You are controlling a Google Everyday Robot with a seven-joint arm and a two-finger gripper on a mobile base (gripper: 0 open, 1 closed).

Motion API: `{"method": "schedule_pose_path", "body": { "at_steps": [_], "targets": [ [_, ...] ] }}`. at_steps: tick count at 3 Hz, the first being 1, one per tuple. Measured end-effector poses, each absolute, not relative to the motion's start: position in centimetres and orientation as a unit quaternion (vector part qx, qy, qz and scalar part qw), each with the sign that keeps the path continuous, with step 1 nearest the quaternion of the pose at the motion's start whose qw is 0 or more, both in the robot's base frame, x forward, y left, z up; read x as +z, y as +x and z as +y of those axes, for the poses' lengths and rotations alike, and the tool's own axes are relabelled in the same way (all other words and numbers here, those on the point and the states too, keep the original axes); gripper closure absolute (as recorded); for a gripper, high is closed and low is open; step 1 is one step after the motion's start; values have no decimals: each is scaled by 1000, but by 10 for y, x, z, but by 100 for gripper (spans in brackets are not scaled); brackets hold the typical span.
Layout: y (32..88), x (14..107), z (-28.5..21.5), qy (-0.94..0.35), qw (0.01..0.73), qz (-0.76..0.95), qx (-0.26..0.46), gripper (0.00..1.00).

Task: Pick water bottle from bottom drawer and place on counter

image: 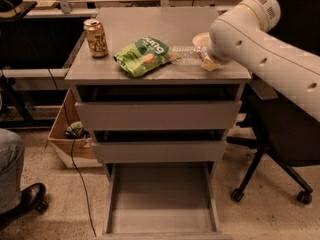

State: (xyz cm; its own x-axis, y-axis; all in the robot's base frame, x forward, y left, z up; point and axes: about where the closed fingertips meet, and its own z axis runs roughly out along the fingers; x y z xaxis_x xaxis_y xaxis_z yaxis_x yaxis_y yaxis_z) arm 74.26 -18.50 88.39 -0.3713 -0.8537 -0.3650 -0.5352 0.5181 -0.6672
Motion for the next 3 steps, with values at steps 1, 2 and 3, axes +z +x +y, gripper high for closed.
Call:
{"method": "schedule_pose_path", "body": {
  "at_steps": [1,2,3],
  "targets": [
    [762,880,-185,-438,338,799,-237,51],
    [773,883,-179,-443,331,797,-243,20],
    [776,885,-175,-446,329,796,-244,0]
  ]
}}
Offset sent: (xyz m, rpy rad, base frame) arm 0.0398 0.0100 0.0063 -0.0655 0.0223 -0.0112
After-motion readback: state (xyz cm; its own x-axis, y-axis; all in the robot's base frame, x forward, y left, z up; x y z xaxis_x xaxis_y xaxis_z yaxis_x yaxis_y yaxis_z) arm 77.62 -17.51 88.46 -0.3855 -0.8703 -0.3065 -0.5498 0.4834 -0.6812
